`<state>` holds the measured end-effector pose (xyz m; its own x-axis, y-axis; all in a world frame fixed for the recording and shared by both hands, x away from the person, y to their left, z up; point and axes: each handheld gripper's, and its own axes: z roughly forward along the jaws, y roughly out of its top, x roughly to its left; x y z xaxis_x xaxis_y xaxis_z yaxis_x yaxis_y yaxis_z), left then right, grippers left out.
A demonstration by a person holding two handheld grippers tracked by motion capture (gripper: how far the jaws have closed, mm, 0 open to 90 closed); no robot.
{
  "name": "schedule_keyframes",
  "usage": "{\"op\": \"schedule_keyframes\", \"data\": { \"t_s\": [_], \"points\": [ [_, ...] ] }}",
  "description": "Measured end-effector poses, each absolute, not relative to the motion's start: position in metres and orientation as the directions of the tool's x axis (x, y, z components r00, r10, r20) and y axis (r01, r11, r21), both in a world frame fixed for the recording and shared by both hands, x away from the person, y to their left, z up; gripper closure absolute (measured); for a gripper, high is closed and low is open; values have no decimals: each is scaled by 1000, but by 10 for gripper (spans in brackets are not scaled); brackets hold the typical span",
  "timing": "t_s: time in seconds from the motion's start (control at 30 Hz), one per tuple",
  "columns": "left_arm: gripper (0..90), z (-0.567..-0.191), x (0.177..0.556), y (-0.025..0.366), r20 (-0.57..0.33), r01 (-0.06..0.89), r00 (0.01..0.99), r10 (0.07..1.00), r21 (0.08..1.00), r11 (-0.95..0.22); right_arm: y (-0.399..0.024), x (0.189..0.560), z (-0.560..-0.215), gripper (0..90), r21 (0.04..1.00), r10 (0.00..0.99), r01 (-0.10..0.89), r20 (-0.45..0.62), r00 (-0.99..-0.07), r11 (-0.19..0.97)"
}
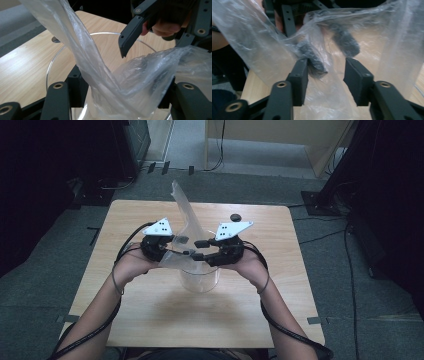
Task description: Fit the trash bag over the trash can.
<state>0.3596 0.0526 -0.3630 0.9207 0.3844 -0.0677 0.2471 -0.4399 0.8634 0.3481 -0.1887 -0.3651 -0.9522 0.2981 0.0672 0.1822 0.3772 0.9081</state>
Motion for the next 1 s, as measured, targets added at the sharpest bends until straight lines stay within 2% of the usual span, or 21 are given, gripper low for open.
{"op": "schedule_keyframes", "data": {
  "t_s": [0.1, 0.2, 0.43, 0.53, 0.7, 1.0],
  "points": [
    [401, -363, 360, 53, -76, 250, 919, 387, 870, -424, -190, 348, -365, 617, 912, 288, 192, 86, -954, 362],
    [442, -362, 360, 54, -78, 246, 921, 383, 877, -413, -190, 348, -364, 701, 914, 279, 197, 98, -955, 356],
    [553, -362, 358, 55, -89, 239, 931, 353, 880, -409, -190, 346, -363, 743, 912, 286, 206, 104, -953, 355],
    [546, -362, 359, 55, -89, 242, 930, 357, 878, -412, -192, 346, -361, 766, 909, 288, 202, 96, -953, 365],
    [550, -361, 360, 58, -92, 251, 924, 372, 879, -406, -198, 347, -358, 881, 911, 316, 229, 118, -941, 343],
    [655, -359, 362, 64, -89, 256, 917, 388, 878, -404, -202, 348, -358, 900, 903, 353, 259, 132, -926, 343]
  ]
}}
